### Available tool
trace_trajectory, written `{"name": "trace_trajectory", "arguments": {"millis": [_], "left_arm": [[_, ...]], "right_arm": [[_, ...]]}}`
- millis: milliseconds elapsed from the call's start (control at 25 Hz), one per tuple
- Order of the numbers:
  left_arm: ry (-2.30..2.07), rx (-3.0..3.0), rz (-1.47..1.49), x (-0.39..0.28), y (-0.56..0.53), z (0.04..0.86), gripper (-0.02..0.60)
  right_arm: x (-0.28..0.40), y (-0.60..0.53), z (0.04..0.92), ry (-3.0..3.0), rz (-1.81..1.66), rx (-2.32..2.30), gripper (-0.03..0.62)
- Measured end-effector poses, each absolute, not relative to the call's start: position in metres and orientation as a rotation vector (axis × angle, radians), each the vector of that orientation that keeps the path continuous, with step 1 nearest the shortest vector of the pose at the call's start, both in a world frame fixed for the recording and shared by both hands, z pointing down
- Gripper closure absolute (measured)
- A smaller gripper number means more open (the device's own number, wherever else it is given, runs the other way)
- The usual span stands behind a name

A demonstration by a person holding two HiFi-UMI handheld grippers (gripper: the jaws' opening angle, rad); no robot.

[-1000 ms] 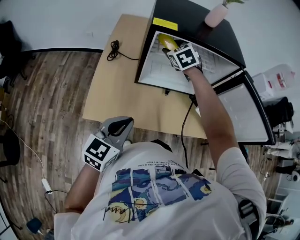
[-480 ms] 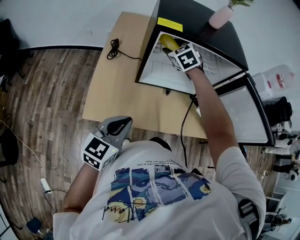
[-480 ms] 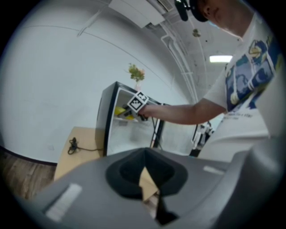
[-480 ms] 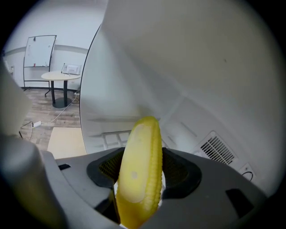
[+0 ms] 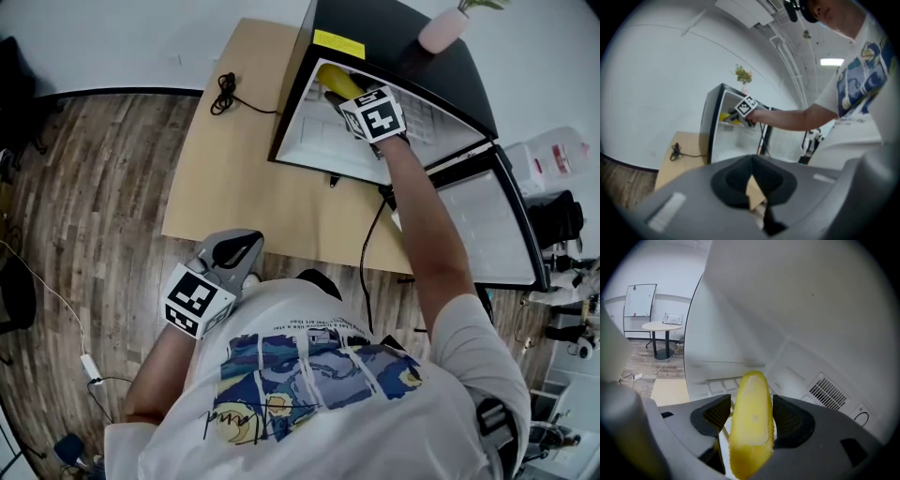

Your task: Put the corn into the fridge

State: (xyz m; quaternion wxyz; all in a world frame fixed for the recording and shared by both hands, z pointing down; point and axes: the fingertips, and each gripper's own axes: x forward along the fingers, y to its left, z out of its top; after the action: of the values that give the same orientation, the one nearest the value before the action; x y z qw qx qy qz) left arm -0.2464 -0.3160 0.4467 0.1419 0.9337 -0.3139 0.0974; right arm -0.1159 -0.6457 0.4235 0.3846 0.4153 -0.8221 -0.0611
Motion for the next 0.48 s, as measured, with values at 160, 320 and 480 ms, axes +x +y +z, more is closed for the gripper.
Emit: {"name": "trace_trajectory", "arguments": {"millis": [160,320,480], "left_arm": [[-0.902,2.693,0.284,-0.242,-0.315,0.446,0.572],[-0.888,2.687,0.292,-0.238,-0.311,0.449,0.572],[-0.873,2.690,0.308,-0.231,-0.308,0.450,0.572]], "right_arm": [[-0.111,-0.646,0.421,-2.093,-0.167,1.087,0.337],[-0.105,-0.643,0.418,-2.103,-0.165,1.124,0.332],[-0.099,-0.633,0.415,-2.124,-0.160,1.148,0.330]]}}
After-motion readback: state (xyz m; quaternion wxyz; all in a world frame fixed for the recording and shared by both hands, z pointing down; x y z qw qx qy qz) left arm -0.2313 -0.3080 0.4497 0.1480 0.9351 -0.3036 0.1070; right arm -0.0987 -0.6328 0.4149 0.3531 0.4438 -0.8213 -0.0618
